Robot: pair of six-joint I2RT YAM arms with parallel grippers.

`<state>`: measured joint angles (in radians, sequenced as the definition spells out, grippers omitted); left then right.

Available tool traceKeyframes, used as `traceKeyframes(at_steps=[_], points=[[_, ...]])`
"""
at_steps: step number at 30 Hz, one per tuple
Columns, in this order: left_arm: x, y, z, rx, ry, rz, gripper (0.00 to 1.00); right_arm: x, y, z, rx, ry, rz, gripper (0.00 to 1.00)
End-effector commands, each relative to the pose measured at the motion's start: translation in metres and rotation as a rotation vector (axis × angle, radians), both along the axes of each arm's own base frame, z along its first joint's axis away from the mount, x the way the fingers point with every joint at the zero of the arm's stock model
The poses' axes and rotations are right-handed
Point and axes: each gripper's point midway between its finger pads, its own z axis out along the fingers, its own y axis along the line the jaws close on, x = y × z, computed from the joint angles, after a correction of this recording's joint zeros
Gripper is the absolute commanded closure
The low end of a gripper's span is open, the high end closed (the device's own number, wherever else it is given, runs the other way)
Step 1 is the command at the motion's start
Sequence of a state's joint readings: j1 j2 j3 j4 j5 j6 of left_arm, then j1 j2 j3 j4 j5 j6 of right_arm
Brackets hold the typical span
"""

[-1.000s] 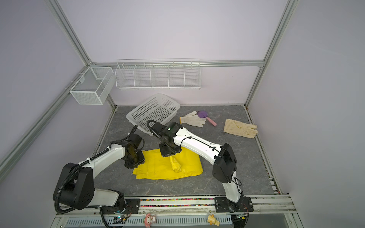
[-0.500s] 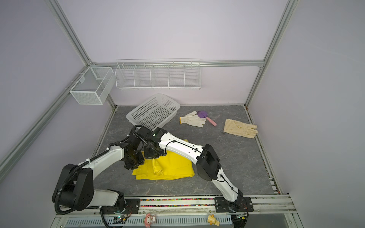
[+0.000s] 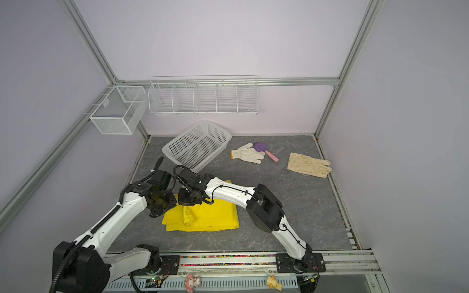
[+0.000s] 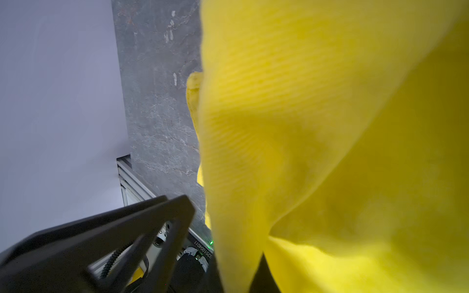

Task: Fold and stack the trousers
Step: Fold the trousers at the center of the table.

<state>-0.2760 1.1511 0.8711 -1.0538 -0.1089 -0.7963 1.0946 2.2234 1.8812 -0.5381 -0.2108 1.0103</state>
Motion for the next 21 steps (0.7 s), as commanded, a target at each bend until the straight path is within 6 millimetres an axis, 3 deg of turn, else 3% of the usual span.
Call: traceKeyframes(at_steps=[1, 3, 8, 13, 18, 21], points=[[-0.009, 0.037, 0.023, 0.141, -0.039, 0.072, 0.60, 0.002, 0.018, 0.051, 0.185, -0.025, 0.006, 0.88], [-0.007, 0.042, 0.017, 0.099, -0.048, 0.099, 0.59, 0.004, 0.009, 0.053, 0.162, -0.043, 0.002, 0.88], [-0.003, 0.028, -0.039, -0.049, 0.026, 0.158, 0.64, 0.000, -0.012, 0.038, 0.117, -0.024, -0.018, 0.88], [0.001, 0.017, -0.071, -0.091, 0.117, 0.149, 0.72, 0.006, -0.009, 0.067, 0.201, -0.055, -0.015, 0.88], [-0.008, 0.013, -0.098, -0.108, 0.184, 0.149, 0.84, 0.004, 0.000, 0.096, 0.295, -0.067, -0.003, 0.88], [-0.014, 0.012, -0.108, -0.109, 0.220, 0.151, 0.86, -0.004, 0.012, 0.101, 0.327, -0.045, 0.013, 0.88]])
